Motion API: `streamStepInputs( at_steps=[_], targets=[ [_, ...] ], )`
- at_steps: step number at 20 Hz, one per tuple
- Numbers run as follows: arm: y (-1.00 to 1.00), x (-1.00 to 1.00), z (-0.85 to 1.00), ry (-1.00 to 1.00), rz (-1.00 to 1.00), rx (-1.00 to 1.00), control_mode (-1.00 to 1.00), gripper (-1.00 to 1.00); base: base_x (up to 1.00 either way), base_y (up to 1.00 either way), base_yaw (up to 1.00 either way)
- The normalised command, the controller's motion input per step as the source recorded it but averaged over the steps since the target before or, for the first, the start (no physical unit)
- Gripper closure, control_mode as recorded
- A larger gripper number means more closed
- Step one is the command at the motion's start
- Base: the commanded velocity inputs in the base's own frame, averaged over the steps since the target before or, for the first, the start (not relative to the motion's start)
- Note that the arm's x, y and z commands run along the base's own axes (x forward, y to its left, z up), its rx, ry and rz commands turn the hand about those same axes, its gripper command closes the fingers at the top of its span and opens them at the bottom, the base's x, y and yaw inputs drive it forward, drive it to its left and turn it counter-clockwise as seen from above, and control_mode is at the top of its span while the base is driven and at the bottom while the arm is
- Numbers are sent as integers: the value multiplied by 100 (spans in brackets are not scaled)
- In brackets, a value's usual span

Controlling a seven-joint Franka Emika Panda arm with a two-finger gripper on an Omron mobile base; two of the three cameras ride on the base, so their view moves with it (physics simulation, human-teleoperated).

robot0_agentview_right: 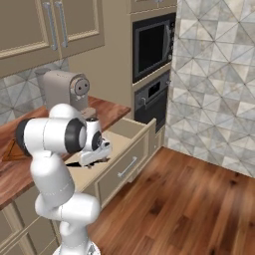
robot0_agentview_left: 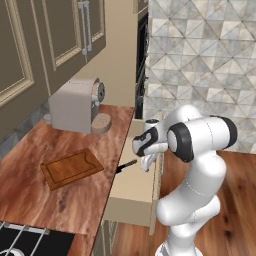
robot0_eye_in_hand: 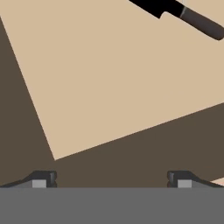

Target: Pick up the knife from the drawer and place it on the cutting board. Then place the meat from the plate to the cutting board.

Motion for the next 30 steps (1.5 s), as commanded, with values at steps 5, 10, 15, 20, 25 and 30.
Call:
streamStepInputs(
  at_steps=[5,10,15,20,25,30],
  targets=[
    [0,1,-28,0,0,0,-100,-100,0,0,0],
    [0,0,-29,0,0,0,-100,-100,0,0,0],
    [0,0,-27,0,0,0,-100,-100,0,0,0],
    [-2,-5,-19,0,0,0,-100,-100,0,0,0],
    [-12,-19,-13,0,0,0,-100,-100,0,0,0],
    [-20,-25,-18,1,0,0,-100,-100,0,0,0]
  ],
)
